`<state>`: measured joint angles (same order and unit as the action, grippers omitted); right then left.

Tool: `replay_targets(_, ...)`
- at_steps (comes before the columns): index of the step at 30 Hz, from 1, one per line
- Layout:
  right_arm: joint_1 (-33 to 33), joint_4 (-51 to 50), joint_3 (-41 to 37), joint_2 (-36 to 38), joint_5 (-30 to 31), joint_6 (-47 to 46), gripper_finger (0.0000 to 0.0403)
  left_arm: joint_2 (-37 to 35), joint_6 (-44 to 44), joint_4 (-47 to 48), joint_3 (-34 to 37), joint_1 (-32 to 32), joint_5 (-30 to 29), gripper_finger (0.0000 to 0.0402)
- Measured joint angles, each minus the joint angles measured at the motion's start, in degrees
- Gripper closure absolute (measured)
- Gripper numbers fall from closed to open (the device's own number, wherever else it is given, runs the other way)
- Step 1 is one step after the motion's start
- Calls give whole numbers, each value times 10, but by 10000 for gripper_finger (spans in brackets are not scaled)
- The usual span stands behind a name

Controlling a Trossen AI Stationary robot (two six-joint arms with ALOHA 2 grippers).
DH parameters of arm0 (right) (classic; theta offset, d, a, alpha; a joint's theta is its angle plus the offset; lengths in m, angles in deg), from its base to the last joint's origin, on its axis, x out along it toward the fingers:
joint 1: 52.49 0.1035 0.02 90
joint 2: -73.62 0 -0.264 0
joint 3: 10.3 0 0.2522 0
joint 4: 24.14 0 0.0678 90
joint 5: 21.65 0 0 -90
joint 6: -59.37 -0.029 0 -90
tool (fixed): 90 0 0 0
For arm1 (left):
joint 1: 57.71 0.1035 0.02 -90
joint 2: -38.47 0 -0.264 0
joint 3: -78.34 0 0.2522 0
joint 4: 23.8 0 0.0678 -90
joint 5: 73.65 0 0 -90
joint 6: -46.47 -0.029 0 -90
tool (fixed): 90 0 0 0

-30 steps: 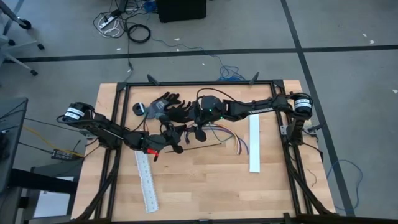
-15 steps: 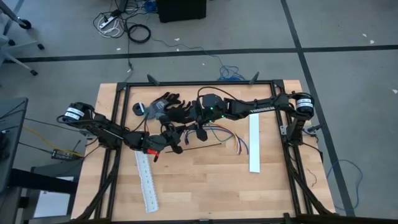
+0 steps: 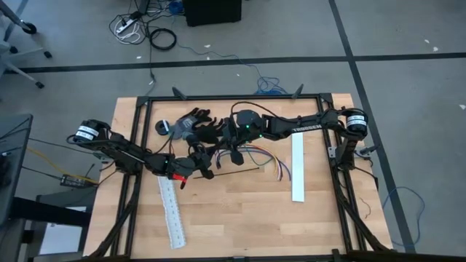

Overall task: Ziptie cables
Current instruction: Wrap the cables together using the black zip

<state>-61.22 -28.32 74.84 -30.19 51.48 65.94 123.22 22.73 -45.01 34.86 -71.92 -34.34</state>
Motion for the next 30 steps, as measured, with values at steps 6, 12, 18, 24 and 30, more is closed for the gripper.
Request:
replay_targets(6, 0, -3, 0, 0, 0, 1, 402, 0, -15, 1, 0, 0, 34, 390)
replay_targets(12, -1, -20, 0, -1, 11, 5, 402, -1, -13, 0, 0, -4, 18, 327)
replay_targets(18, -3, -44, 0, -1, 33, 7, 402, -17, -2, 69, 0, -39, -103, 261)
replay_targets(24, -12, -44, 0, -1, 40, 6, 402, -72, 171, 188, -25, -89, -31, 242)
replay_targets(30, -24, -36, 0, -1, 56, -4, 403, -71, 226, 213, -25, -95, 120, 242)
